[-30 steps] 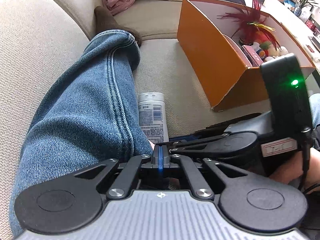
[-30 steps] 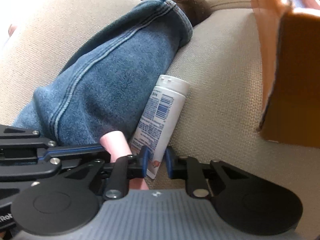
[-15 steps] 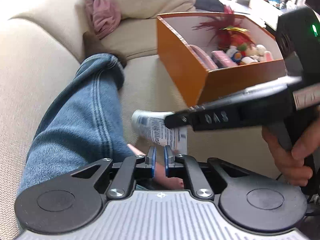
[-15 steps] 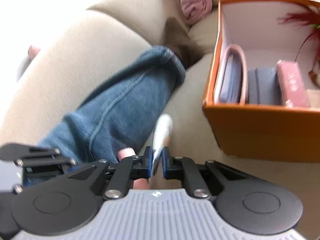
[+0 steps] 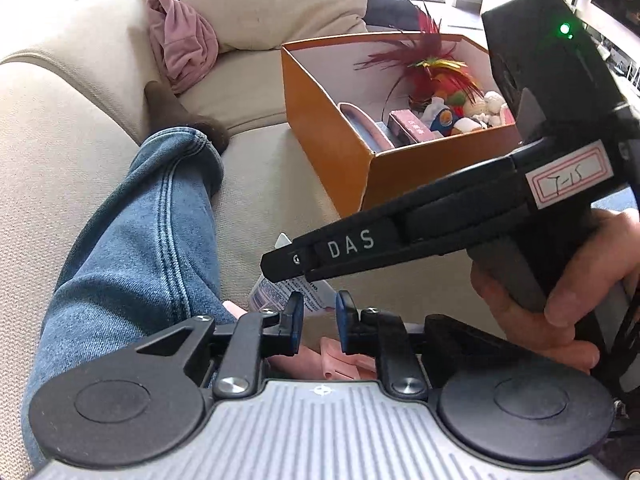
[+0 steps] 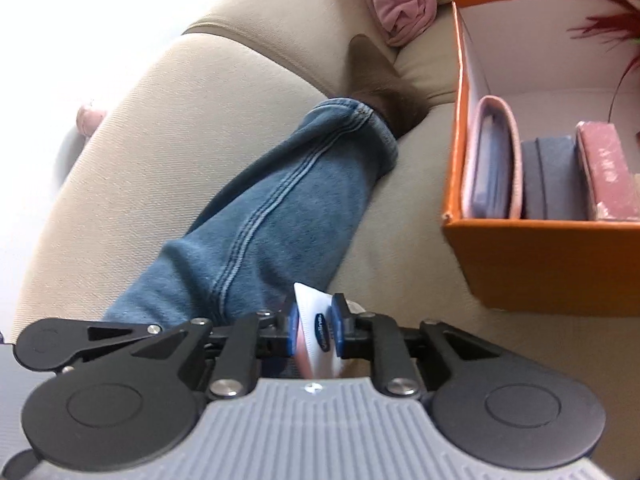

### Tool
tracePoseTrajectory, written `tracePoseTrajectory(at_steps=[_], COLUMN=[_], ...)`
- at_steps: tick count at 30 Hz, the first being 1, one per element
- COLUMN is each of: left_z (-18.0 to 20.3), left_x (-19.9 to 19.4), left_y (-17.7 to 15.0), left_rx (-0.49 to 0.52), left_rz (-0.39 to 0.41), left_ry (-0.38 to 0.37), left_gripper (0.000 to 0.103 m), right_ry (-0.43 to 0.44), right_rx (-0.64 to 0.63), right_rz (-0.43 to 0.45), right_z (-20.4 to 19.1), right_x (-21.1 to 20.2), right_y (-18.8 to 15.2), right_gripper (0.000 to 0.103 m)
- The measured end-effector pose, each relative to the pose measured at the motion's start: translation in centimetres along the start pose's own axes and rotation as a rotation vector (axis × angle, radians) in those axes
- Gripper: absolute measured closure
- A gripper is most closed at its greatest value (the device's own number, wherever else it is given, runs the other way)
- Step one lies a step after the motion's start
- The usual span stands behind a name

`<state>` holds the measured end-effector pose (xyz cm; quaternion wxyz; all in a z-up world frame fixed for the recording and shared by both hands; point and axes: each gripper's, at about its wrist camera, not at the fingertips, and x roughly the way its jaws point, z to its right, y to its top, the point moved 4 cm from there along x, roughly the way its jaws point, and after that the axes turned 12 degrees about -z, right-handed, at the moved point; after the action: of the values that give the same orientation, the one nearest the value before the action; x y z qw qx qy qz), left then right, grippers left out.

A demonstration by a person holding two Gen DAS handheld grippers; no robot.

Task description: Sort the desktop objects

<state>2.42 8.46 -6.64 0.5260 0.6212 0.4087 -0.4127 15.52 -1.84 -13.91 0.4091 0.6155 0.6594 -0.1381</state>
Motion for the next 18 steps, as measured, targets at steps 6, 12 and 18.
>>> tracePoseTrajectory(at_steps=[6,12,18], left_z=[-0.7,-1.5,-2.0], left_x=[-0.7,0.1,1.1], left_y=[-0.1,0.1,0.5], left_rx=[-0.052,-0.133,-0.199], left_rz=[0.010,-0.030,-0.064], left_ry=[-0.031,-0.036,-0.002], left_gripper=[0.066,0.057,0.059], right_ry=[0.075,0.116,0.102], right_rx=[0.050,0.061,0.035], right_rz=[-0.031,-0.046,-0.047], right_z=[0.3,0.1,-0.4], right_x=[0.2,-0.2,-0.6], right_y=[0.1,-0.3,-0.5], right_gripper=[0.077,0.079,0.085])
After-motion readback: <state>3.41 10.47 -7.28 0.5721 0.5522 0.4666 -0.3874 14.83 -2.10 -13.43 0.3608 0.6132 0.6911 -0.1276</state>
